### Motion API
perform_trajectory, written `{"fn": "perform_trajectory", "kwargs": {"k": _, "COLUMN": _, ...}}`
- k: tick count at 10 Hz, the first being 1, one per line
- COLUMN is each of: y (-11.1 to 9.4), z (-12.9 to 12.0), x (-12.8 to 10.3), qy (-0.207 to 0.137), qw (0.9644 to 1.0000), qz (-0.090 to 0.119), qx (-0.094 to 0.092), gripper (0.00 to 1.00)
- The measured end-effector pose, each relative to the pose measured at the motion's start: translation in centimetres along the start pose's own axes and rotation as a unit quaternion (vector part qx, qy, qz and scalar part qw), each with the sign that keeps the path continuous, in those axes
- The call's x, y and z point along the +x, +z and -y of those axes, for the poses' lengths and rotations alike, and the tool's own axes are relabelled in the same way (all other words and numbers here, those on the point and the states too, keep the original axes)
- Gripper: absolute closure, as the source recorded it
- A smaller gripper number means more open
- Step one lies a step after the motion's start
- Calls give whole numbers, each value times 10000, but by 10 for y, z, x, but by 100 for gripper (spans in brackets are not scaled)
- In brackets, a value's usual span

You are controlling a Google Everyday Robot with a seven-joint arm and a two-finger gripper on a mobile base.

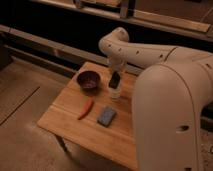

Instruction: Place the eraser in the ceramic cup

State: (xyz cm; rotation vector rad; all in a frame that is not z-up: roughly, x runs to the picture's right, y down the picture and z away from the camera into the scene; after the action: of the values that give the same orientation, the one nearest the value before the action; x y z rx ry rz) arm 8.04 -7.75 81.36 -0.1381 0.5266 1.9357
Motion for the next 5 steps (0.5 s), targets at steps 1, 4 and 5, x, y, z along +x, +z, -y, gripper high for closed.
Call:
{"fn": "perform_trajectory", "kwargs": {"k": 1, "y": 1, "z": 2, "x": 0, "qy": 29, "qw": 10000, "qz": -6, "qx": 2, "gripper": 100}}
{"fn": "perform_trajectory", "kwargs": {"k": 4, "y": 2, "z": 6, "x": 0, "qy": 85, "qw": 10000, "qz": -18, "qx": 11, "gripper": 100}}
{"fn": "perform_trajectory", "kwargs": {"k": 5, "y": 2, "z": 7, "x": 0, "qy": 90, "qw": 10000, "qz": -20, "qx": 13, "gripper": 100}}
